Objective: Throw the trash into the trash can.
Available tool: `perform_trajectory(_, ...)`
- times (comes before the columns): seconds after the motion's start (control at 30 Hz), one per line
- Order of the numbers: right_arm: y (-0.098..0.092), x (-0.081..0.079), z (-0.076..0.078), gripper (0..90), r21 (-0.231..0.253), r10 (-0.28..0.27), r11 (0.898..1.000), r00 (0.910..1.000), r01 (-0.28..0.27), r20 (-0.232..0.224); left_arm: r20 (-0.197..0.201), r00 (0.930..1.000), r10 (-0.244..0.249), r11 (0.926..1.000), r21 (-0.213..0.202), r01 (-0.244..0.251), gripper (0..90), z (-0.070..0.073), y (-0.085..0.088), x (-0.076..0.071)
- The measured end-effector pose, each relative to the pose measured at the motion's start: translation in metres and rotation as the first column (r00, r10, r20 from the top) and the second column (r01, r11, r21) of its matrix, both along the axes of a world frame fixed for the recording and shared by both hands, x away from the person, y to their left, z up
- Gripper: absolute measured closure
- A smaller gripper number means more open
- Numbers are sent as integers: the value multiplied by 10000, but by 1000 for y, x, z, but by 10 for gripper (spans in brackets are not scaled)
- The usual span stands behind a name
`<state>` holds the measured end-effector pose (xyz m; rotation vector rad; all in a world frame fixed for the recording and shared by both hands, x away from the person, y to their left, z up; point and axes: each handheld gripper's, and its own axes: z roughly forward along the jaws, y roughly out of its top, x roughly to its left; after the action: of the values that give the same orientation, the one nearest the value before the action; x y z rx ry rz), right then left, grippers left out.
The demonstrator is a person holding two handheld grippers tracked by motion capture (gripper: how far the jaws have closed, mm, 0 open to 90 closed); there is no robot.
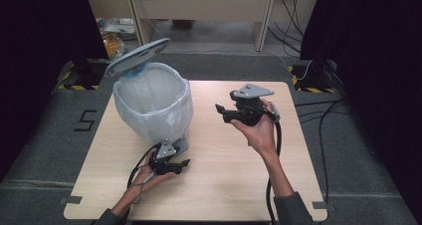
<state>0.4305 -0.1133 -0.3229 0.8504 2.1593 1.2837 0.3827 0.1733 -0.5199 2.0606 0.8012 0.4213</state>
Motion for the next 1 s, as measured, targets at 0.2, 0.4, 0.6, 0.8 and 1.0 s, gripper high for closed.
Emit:
perform_trajectory(0.2, -15, -4, -16, 357, 35, -226, 9997, 9996, 226, -184, -5, 10000, -7, 10000, -13, 7, 363, 0, 0, 0)
perform_trajectory(0.4, -25, -7, -25, 356, 176, -324, 9993, 9991, 329, -258, -24, 10000, -26, 10000, -3, 26, 365, 0, 0, 0)
perform_trajectory(0.6, -32, -14, -36, 355, 285, -301, 9991, 9989, 312, -355, -65, 10000, -22, 10000, -67, 21, 369, 0, 1, 0)
perform_trajectory(0.8, -37, -18, -52, 348, 377, -336, 9987, 9980, 356, -536, -59, 10000, -43, 9999, -98, 42, 369, 0, 1, 0)
perform_trajectory(1.0, -39, -22, -67, 348, 226, -376, 9990, 9963, 395, -771, -79, 9999, -89, 9998, -164, 87, 369, 0, 1, 1)
